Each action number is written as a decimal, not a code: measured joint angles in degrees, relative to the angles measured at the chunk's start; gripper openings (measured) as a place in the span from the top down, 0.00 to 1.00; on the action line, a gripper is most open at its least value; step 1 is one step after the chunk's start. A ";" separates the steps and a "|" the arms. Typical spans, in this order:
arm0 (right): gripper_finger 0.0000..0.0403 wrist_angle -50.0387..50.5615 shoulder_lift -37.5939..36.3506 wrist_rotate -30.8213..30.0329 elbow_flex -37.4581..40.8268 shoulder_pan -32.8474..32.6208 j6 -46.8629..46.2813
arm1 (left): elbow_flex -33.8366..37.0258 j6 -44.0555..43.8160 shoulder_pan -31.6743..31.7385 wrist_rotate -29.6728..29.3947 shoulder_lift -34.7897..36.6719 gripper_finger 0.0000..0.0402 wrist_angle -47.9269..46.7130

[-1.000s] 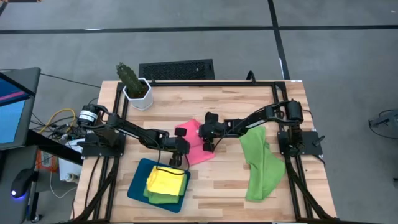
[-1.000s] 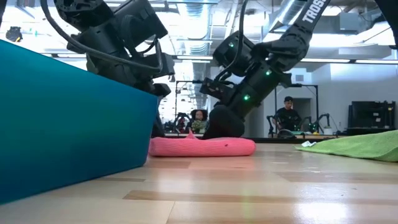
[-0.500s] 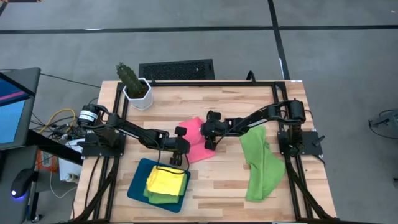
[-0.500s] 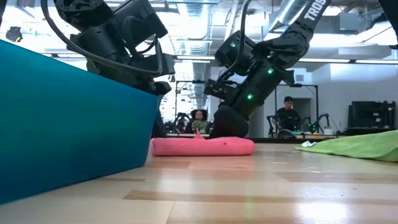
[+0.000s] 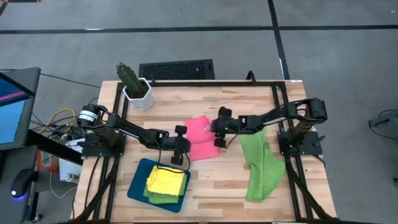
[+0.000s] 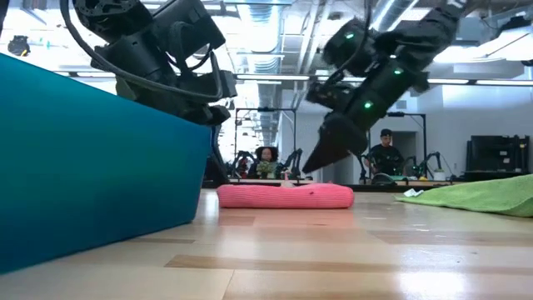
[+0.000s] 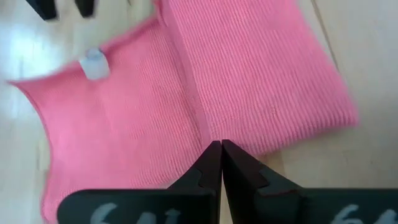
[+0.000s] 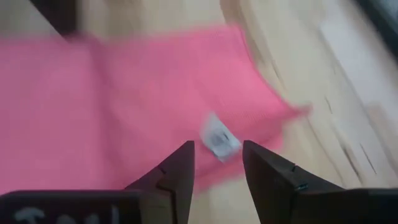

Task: Fold microfiber towels
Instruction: Fold the pink microfiber

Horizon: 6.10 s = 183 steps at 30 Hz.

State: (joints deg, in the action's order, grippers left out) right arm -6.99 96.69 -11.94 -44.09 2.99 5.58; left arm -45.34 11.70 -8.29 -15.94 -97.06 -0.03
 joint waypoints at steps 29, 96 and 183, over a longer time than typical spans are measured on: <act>0.70 -17.32 0.98 -0.09 7.18 -0.05 2.85 | 0.17 3.33 -0.06 -1.35 -6.02 0.99 11.60; 0.77 -68.71 29.83 4.41 12.23 -14.85 -6.66 | 10.14 -7.73 -6.71 -0.60 -6.64 0.99 30.53; 0.97 -9.96 -0.40 -5.10 3.79 1.14 -17.63 | 6.32 -24.88 26.70 20.80 -2.72 1.00 31.37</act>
State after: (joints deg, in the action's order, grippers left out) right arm -16.95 96.29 -17.05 -40.29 4.13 -12.05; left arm -39.03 -13.18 18.41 4.86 -99.77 31.34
